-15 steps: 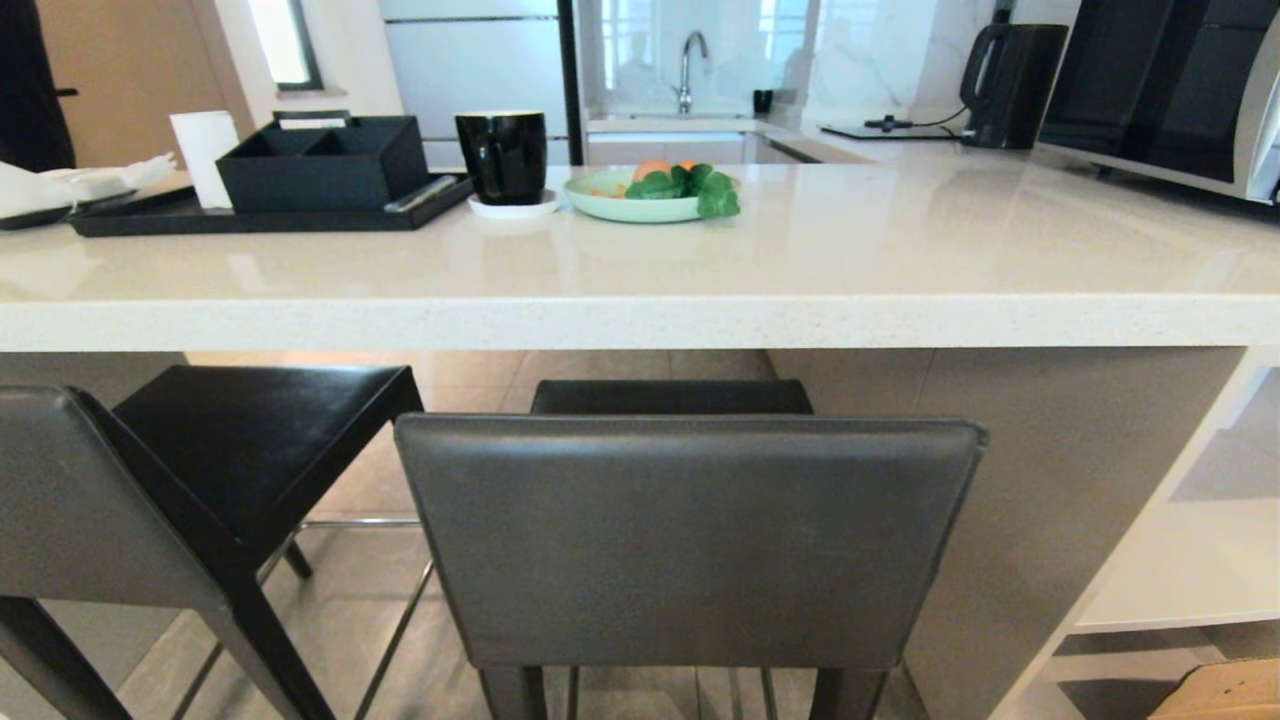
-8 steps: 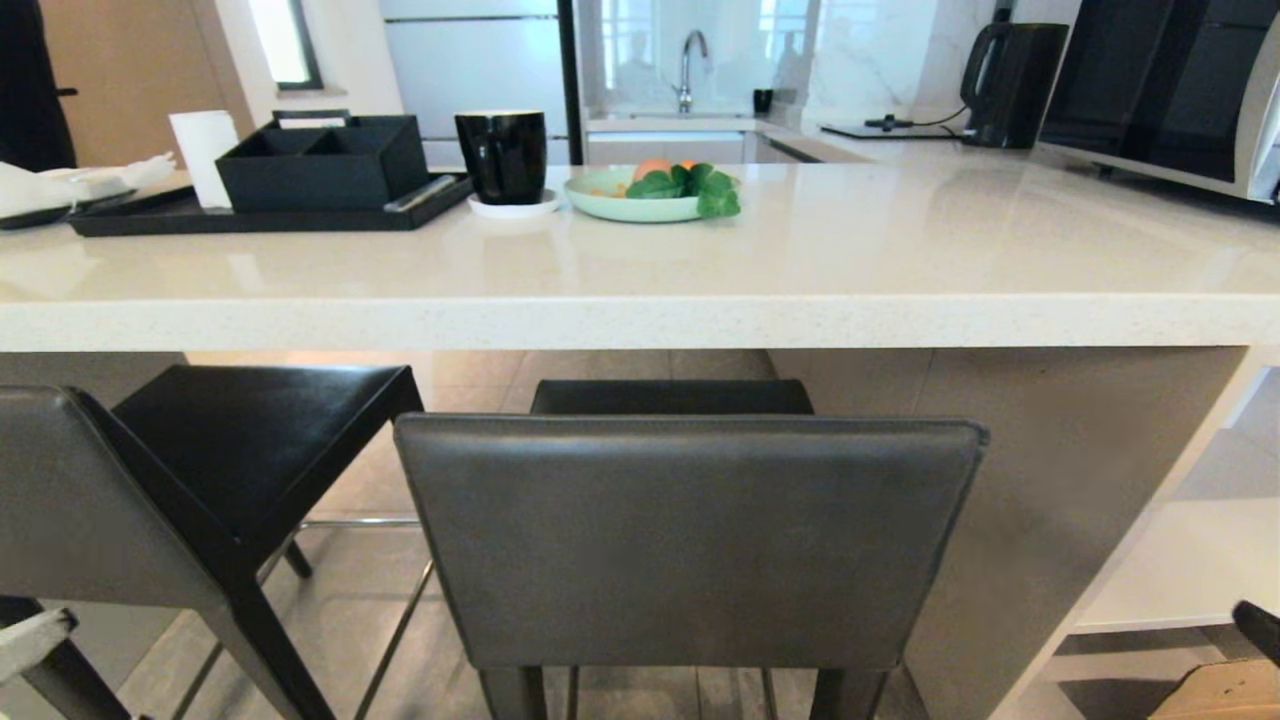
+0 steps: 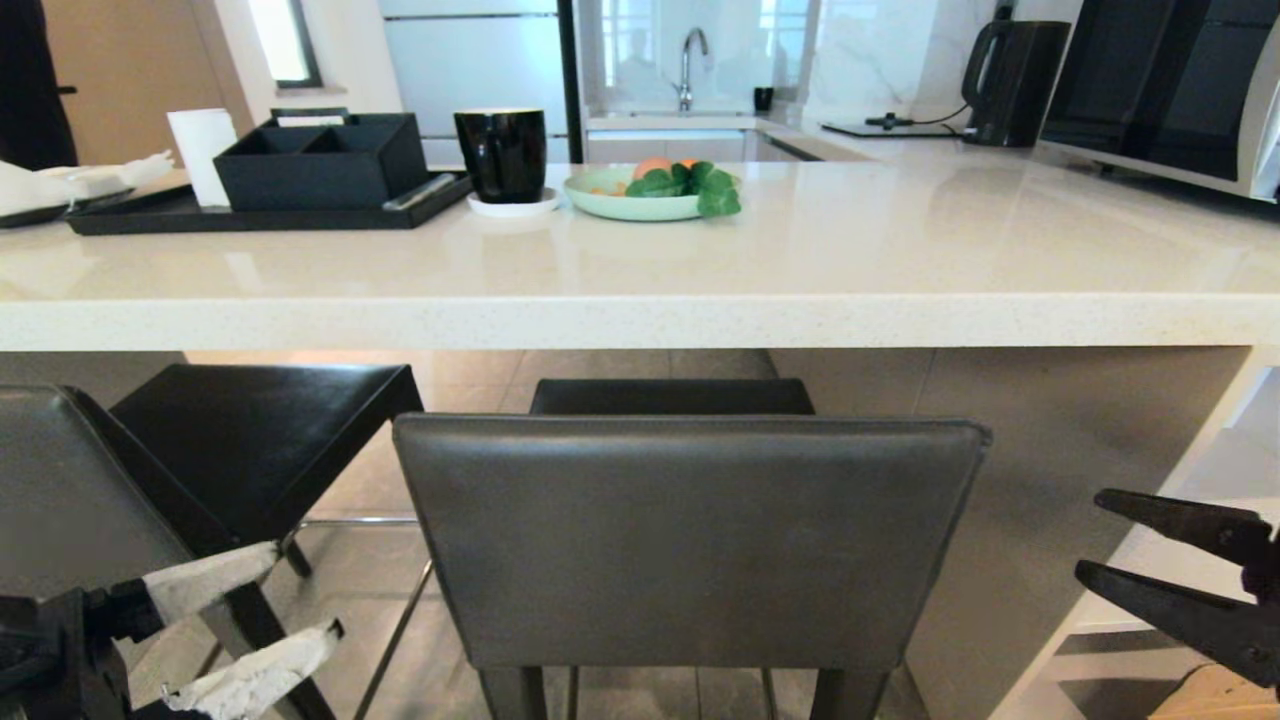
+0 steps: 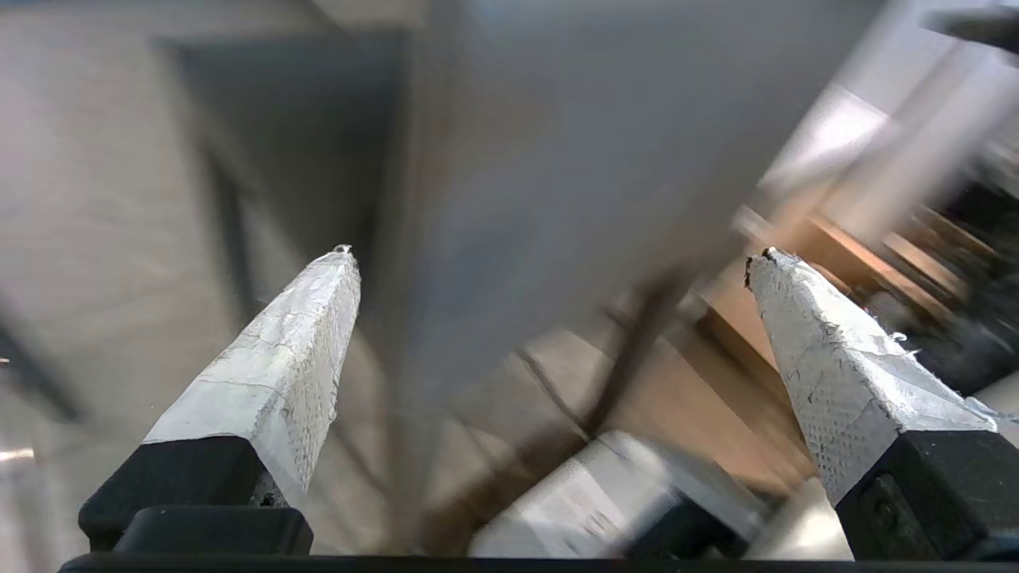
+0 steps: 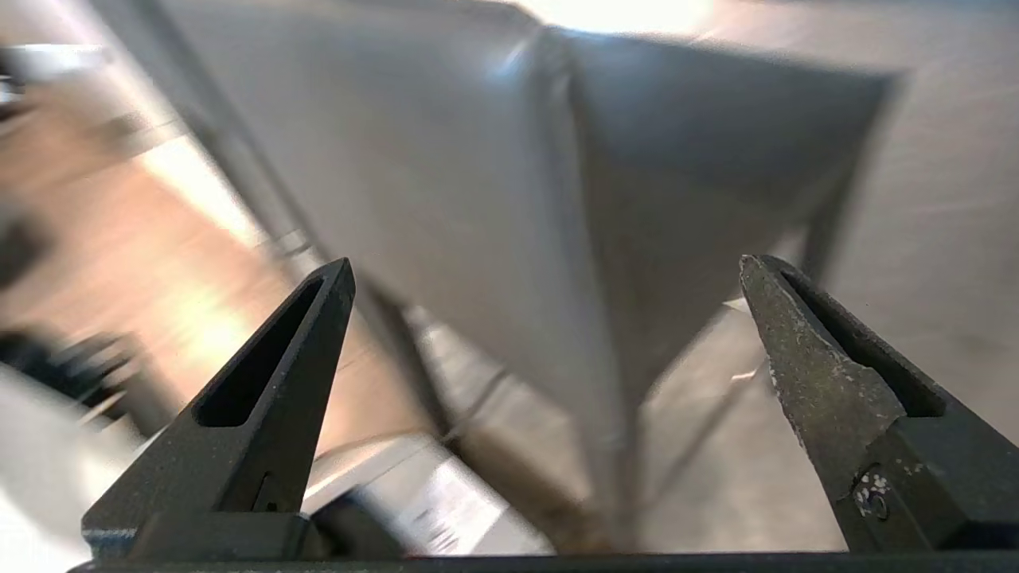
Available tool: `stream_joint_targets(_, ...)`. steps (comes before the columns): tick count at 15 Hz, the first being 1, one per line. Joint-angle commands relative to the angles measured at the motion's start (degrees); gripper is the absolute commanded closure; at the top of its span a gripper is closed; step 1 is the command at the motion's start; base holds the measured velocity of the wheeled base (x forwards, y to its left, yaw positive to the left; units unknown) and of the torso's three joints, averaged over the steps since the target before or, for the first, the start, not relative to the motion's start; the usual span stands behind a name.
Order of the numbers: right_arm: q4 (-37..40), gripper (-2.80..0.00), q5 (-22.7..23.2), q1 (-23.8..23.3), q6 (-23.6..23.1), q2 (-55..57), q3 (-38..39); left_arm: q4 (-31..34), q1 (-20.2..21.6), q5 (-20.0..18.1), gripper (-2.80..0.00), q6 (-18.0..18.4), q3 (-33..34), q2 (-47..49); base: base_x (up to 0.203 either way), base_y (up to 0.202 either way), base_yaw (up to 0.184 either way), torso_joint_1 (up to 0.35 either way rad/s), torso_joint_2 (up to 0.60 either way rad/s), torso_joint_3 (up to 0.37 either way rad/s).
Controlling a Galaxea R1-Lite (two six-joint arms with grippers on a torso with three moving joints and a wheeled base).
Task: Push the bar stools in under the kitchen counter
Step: Pull the gray chair out from under the dining table
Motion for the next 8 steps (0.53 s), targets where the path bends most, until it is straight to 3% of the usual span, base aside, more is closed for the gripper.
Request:
stream_joint_targets(1,-0.2,-2.80,3.1,-0.4,-0.8,5.3,0.1,-0.4,-0.5,-1.9,-2.80,0.0,0.3,4.3,0.000,0.000,0.000,0.000,0.00,0.000)
stream_joint_targets(4,-1.3,-2.80,4.5,1.9,-1.4,8.1,0.7,-3.9,-0.5,-3.3,-2.80,0.8,0.0,11.2,0.000,0.000,0.000,0.000,0.00,0.000)
stream_joint_targets(8,-4.8,-2.80,3.2,7.7,-1.6,11.9,1.0,-23.4,-0.5,-4.4,-2.80,0.9,1.8,25.2,0.000,0.000,0.000,0.000,0.00,0.000)
